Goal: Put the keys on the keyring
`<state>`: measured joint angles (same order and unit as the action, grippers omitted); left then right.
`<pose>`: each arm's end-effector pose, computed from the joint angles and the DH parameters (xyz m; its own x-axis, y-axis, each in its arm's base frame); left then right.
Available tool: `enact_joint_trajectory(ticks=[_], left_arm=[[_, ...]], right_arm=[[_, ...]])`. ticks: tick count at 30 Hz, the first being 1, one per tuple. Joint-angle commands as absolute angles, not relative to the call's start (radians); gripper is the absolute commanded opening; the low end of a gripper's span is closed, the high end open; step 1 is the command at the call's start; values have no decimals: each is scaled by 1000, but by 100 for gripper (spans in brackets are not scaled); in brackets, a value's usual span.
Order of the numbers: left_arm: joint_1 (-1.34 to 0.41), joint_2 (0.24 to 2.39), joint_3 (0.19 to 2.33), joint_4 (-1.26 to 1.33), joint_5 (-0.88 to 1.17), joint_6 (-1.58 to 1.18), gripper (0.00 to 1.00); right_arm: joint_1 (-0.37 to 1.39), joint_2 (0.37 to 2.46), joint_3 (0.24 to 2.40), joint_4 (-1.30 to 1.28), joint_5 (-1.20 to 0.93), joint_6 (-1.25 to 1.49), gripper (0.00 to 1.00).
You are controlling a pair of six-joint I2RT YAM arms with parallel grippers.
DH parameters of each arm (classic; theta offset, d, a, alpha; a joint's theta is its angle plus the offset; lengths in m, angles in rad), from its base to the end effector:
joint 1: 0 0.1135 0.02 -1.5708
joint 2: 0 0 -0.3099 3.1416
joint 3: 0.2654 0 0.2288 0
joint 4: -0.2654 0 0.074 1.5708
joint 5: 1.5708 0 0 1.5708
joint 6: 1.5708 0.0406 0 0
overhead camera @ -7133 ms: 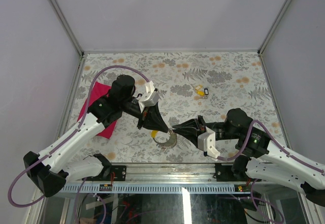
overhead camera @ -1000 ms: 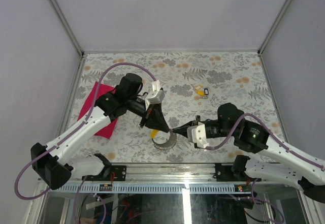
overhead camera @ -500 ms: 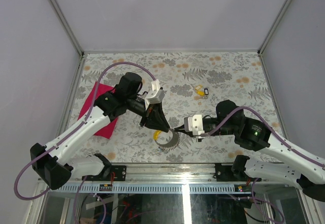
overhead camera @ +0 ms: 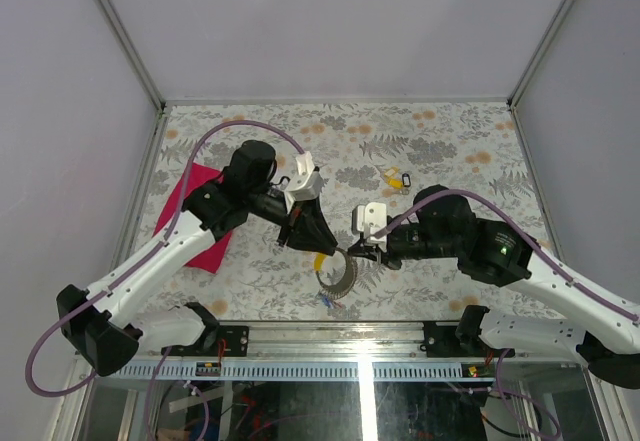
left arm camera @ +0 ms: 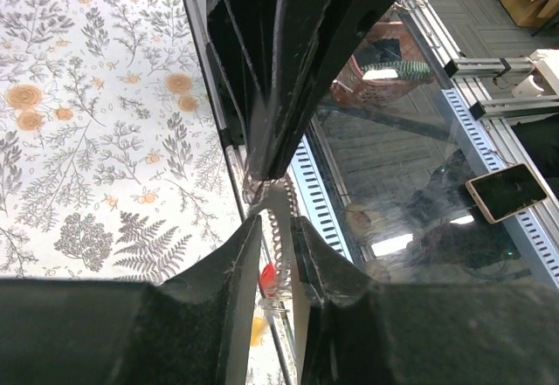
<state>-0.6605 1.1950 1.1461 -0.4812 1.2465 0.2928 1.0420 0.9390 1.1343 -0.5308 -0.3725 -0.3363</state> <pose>0.1381 -0.1560 0.4070 -0.1395 0.2248 -0.9644 0.9207 -0.3290 -0.2098 0.0617 0.1348 0.4285 0.1658 -0.3255 -0.9309 -0.9776 0.0697 -0.1985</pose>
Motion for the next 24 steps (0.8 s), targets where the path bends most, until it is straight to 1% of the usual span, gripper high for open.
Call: enact_joint_trajectory(ticks=[1,3,6,9,18,24], left_arm=[[-664,1149,1124,-340,1219,212,23],[-675,1140,1117,-307,1201,198,25],[-693,1136,1114,-294,1184,200,31],[-713,1142,1115,-292,1159,202,34],[-742,1142,1102,-287,1076,210,33],[-741,1101,1063,-218,1020,171,33]], right_arm=[[1047,935,1176,-527,-325,-257,0],[1047,931,1168,-509,-326,-243,0],[1047,916,1150,-475,-318,-230,0],[1047,910,1148,-461,-317,-225,0],[1046,877,1131,-420,-318,-203,0],[1046,856,1116,-400,-336,-195,0]])
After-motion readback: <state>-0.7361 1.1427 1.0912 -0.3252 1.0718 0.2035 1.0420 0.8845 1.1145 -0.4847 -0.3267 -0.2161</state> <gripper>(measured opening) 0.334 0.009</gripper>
